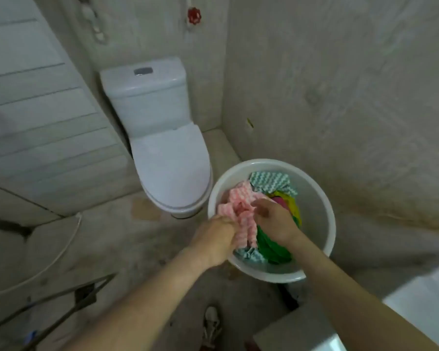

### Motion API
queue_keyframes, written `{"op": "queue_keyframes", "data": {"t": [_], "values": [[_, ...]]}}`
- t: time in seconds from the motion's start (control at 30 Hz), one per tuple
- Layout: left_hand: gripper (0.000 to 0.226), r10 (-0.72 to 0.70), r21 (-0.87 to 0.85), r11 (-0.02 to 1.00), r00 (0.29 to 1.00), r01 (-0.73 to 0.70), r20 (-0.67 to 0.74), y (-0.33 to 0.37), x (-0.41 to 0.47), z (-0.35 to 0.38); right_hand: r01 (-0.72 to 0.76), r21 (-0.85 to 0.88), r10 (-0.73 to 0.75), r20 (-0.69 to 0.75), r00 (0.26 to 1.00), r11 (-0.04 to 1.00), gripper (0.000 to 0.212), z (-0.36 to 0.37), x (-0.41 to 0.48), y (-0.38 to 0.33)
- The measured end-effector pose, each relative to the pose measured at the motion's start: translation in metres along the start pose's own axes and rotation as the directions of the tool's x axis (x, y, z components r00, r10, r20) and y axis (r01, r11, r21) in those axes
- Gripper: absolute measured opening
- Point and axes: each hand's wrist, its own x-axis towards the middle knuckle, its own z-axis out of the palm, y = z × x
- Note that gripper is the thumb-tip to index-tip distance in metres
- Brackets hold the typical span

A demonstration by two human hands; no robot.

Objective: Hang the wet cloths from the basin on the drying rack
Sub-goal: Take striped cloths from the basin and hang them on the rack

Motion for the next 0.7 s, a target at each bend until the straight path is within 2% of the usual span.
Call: {"op": "queue_keyframes", "data": {"t": [0.07, 0.17, 0.33, 0.4, 0.47, 0.53, 0.6, 0.63, 0.7], "values": [[0.025, -0.070, 0.111, 0.992, 0.996, 0.064, 0.047, -0.001, 0.007, 0.009, -0.007, -0.070, 0.010, 0.035, 0.999, 0.998, 0.049, 0.009, 0.003, 0.009], [0.044, -0.105, 0.216, 0.972, 0.994, 0.094, 0.038, -0.005, 0.026, 0.027, -0.035, -0.175, 0.040, 0.026, 0.999, 0.984, 0.067, 0.021, 0.014, 0.035], [0.041, -0.115, 0.302, 0.944, 0.990, 0.134, -0.078, -0.009, 0.052, 0.035, -0.135, -0.117, 0.116, -0.156, 0.981, 0.984, 0.066, 0.004, 0.035, 0.041], [0.035, -0.157, 0.315, 0.934, 0.985, 0.170, -0.068, -0.011, 0.059, 0.039, -0.149, -0.194, 0.104, -0.222, 0.969, 0.970, 0.062, -0.007, 0.052, 0.041], [0.030, -0.139, 0.284, 0.947, 0.988, 0.152, -0.064, -0.016, 0.066, 0.046, -0.160, -0.322, 0.077, -0.255, 0.964, 0.933, 0.058, -0.015, 0.073, 0.044], [0.022, -0.081, 0.058, 0.994, 0.984, 0.091, -0.159, -0.019, 0.067, 0.045, -0.176, -0.447, 0.077, -0.232, 0.970, 0.877, 0.055, -0.020, 0.088, 0.042], [0.015, -0.121, -0.260, 0.965, 0.943, 0.038, -0.309, -0.016, 0.070, 0.039, -0.209, -0.508, 0.129, -0.189, 0.974, 0.836, 0.043, -0.021, 0.102, 0.048], [0.013, -0.166, -0.407, 0.913, 0.927, 0.016, -0.337, -0.012, 0.069, 0.032, -0.233, -0.502, 0.156, -0.191, 0.969, 0.833, 0.036, -0.020, 0.105, 0.052], [0.012, -0.291, -0.663, 0.747, 0.917, 0.039, -0.274, -0.001, 0.071, 0.011, -0.247, -0.450, 0.148, -0.244, 0.959, 0.858, 0.027, -0.018, 0.106, 0.062]]}}
